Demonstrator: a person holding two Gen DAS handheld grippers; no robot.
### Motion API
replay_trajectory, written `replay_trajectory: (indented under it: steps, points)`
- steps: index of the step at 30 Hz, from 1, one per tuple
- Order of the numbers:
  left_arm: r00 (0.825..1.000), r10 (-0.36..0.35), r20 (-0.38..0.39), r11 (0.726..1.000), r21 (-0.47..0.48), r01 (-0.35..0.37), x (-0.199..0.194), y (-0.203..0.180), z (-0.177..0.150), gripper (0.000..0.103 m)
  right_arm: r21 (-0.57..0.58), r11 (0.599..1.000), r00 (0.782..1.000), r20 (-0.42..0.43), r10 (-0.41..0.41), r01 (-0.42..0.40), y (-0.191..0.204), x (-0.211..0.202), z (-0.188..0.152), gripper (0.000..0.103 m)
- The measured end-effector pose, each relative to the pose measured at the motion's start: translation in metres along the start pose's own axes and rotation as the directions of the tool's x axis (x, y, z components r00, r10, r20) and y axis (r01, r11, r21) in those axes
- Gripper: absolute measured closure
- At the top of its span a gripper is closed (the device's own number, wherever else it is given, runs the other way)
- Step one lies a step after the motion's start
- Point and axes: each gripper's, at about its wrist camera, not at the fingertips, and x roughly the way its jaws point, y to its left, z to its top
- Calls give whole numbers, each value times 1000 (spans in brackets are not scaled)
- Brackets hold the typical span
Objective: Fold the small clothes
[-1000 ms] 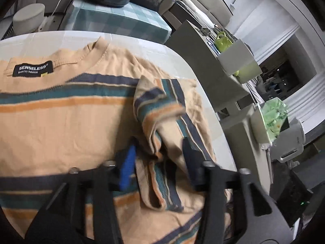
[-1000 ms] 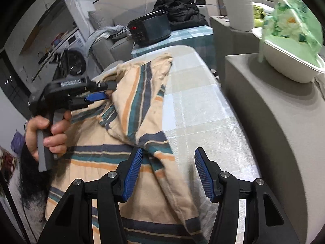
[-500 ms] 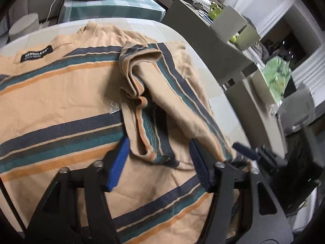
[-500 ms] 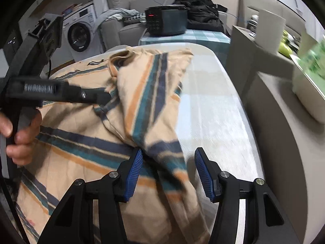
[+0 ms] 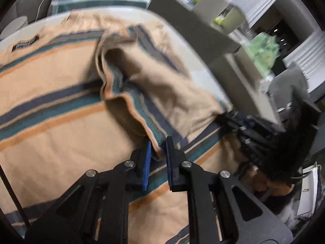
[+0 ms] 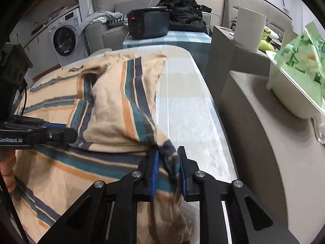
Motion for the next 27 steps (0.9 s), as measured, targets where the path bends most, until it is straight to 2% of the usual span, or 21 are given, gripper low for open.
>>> replay_trajectory:
  steps: [2,3,5,6,7,9,12,13,14,15,16,18,20,22,23,24,25,26,27]
  points:
    - [1000,5,7,1000,-23,-5,-8,7,0,77,2,1000,1000,-4,13,-13,-1,-2,-2,79]
    - [1000,16,21,999,-34,-16,-14,11,1,71,4,1000,1000,-1,23,-23,-1,-5,-3,74]
    - [995,19,95,997,-70,-12,-30,19,8,42,9,999,999,8,46,-46,-2,-11,-5,61]
    - [990,39,138,997,-77,-29,-35,22,13,35,14,998,998,17,56,-57,-3,-14,-5,56]
    - [981,73,178,995,-74,-61,-39,24,19,27,18,998,998,27,65,-65,-3,-17,-7,56]
    - [962,129,241,991,-76,-114,-36,28,36,26,27,996,995,47,85,-86,-2,-23,-10,56]
    - [943,165,289,984,-118,-136,-26,44,59,27,11,996,995,52,90,-91,3,-19,-10,56]
    - [942,172,289,982,-123,-141,-20,49,67,42,4,996,995,45,84,-84,5,-16,-8,56]
    - [942,183,283,980,-131,-151,-15,52,73,76,1,997,996,42,83,-83,5,-15,-8,56]
    - [944,190,270,977,-143,-155,-10,57,78,92,0,997,996,38,83,-84,4,-13,-7,56]
    - [949,176,263,978,-153,-139,-8,66,80,102,4,996,996,36,84,-84,3,-13,-8,56]
    - [939,174,296,979,-152,-134,-10,75,85,102,15,996,996,29,88,-89,0,-12,-9,56]
    - [920,229,318,966,-195,-173,-6,79,97,102,25,995,995,23,93,-94,-2,-10,-10,56]
    - [914,282,293,941,-267,-205,0,89,105,101,27,995,995,11,100,-101,-3,-7,-12,56]
    - [917,295,270,935,-280,-218,3,93,106,97,29,994,995,7,103,-103,-3,-7,-12,56]
    - [915,298,272,939,-256,-230,1,91,106,93,31,994,994,4,109,-109,-3,-7,-12,56]
    - [916,304,262,940,-241,-243,0,88,104,82,33,993,993,4,117,-117,-2,-7,-12,56]
    - [922,303,241,940,-238,-246,-3,85,101,64,35,992,992,11,124,-125,-2,-9,-12,56]
    - [932,289,221,941,-246,-233,-8,83,96,57,34,991,992,17,128,-128,-2,-11,-12,56]
